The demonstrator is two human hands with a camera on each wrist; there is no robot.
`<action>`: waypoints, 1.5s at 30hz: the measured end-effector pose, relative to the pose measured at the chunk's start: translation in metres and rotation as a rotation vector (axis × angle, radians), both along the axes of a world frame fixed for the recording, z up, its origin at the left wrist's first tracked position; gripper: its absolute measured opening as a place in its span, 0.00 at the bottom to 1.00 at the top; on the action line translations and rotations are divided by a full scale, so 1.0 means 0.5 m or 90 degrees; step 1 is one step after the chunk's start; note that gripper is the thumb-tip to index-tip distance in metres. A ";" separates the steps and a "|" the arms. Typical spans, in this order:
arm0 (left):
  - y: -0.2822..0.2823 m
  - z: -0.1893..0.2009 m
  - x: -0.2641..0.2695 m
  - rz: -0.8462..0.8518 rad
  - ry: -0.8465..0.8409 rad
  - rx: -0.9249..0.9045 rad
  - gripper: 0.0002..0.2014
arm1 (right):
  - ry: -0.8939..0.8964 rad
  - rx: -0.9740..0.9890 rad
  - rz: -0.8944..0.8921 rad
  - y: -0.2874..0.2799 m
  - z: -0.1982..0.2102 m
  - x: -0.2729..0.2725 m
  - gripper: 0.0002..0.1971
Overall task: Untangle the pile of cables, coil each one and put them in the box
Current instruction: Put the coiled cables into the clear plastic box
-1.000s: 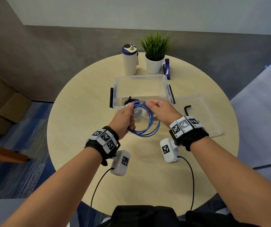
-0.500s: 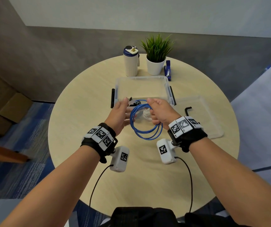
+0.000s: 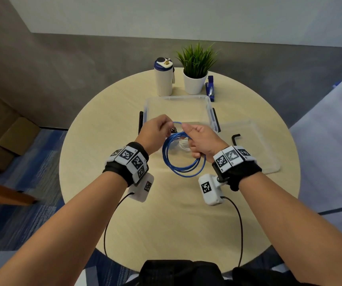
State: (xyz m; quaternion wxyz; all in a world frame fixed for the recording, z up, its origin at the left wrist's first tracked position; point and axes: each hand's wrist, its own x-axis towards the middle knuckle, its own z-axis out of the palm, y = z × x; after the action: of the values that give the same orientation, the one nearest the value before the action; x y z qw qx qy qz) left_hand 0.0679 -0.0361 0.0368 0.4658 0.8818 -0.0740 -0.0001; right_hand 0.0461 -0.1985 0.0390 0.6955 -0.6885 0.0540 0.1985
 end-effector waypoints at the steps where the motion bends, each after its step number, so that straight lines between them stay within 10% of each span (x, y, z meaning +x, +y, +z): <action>1: 0.001 0.002 0.005 0.029 -0.003 -0.026 0.08 | -0.002 -0.003 -0.009 -0.002 0.000 0.001 0.15; 8: 0.015 0.000 0.007 -0.013 0.146 0.023 0.11 | -0.007 -0.026 -0.110 -0.015 0.015 0.016 0.23; 14: -0.022 0.025 -0.019 -0.092 0.302 -0.351 0.15 | -0.029 -0.101 -0.137 -0.007 0.017 0.026 0.26; 26: -0.038 0.025 -0.014 0.077 0.245 -0.570 0.15 | 0.028 0.196 -0.092 0.000 0.025 0.012 0.19; 31: -0.056 0.015 -0.026 0.046 0.312 -0.565 0.15 | 0.044 0.092 -0.264 0.014 0.036 0.025 0.26; 45: -0.024 0.033 0.009 0.137 0.193 -0.412 0.13 | 0.046 0.017 -0.207 0.011 0.029 0.031 0.22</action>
State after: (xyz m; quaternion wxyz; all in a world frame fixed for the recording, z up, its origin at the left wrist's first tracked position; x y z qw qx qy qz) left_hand 0.0725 -0.0481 0.0534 0.7236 0.6815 0.0925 -0.0583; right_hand 0.0617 -0.1928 0.0535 0.7249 -0.6541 0.1867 0.1088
